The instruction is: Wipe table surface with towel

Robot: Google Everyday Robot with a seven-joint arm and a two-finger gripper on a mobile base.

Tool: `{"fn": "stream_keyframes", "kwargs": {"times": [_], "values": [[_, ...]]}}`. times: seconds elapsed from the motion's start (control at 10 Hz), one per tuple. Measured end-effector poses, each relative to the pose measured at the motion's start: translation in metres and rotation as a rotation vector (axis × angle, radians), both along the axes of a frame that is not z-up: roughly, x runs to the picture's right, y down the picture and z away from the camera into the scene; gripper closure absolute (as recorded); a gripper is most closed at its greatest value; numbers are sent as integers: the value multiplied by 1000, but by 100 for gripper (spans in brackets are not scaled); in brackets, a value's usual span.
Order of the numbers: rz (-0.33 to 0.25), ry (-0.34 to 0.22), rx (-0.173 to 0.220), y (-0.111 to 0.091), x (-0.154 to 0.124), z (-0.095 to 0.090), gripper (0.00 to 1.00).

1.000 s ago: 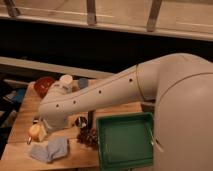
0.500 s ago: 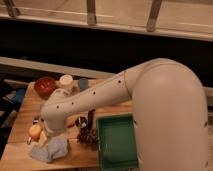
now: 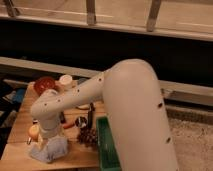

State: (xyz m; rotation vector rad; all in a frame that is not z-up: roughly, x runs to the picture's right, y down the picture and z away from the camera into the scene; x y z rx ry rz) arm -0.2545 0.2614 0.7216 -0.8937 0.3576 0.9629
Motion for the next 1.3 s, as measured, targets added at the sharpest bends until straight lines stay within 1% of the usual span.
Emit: {"fn": "stream_keyframes", "kwargs": {"times": [0.3,0.4,0.5,0.6,0.7,0.9,1.1,1.3], "values": [[-48,112,-10,9,4,14,22],[-54,155,-12,12,7,19,22],[-52,161,-19,14,8,21,23],[-44,163,-34,21,9,27,30],[-36,162,-42,26,10,32,38],[-24,150,-50,31,11,36,59],[-14,145,-48,27,14,33,79],[0,131,-22,15,15,24,97]]}}
